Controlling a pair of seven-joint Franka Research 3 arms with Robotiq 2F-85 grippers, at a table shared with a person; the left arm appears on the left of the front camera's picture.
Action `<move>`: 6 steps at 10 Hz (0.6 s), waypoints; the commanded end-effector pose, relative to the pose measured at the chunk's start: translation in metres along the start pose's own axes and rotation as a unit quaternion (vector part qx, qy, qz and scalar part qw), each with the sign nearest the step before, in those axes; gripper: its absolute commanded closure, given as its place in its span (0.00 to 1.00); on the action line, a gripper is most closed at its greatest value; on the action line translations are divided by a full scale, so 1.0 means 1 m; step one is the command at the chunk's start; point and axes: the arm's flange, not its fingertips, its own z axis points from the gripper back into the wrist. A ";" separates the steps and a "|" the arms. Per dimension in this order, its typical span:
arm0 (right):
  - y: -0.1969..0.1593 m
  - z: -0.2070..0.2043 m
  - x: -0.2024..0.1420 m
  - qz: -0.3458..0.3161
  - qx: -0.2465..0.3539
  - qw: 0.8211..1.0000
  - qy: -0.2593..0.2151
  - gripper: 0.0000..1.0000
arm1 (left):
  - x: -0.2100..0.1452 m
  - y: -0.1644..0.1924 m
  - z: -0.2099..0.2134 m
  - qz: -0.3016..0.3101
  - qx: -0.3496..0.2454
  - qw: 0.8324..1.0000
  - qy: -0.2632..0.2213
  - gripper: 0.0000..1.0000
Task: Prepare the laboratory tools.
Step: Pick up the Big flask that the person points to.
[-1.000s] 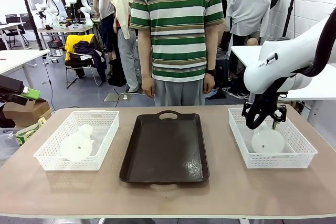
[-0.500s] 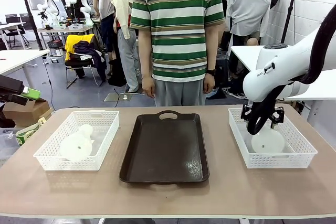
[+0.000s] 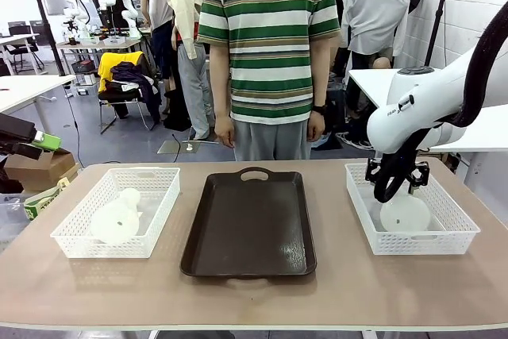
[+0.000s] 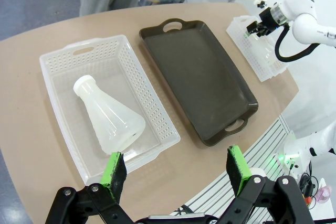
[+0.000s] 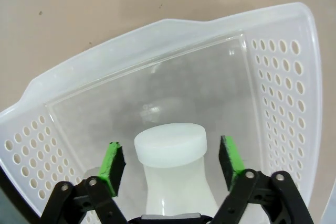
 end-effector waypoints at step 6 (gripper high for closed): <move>0.006 0.000 0.009 0.016 -0.028 0.999 0.032 1.00 | 0.000 0.003 0.001 -0.008 -0.008 1.000 -0.002 0.00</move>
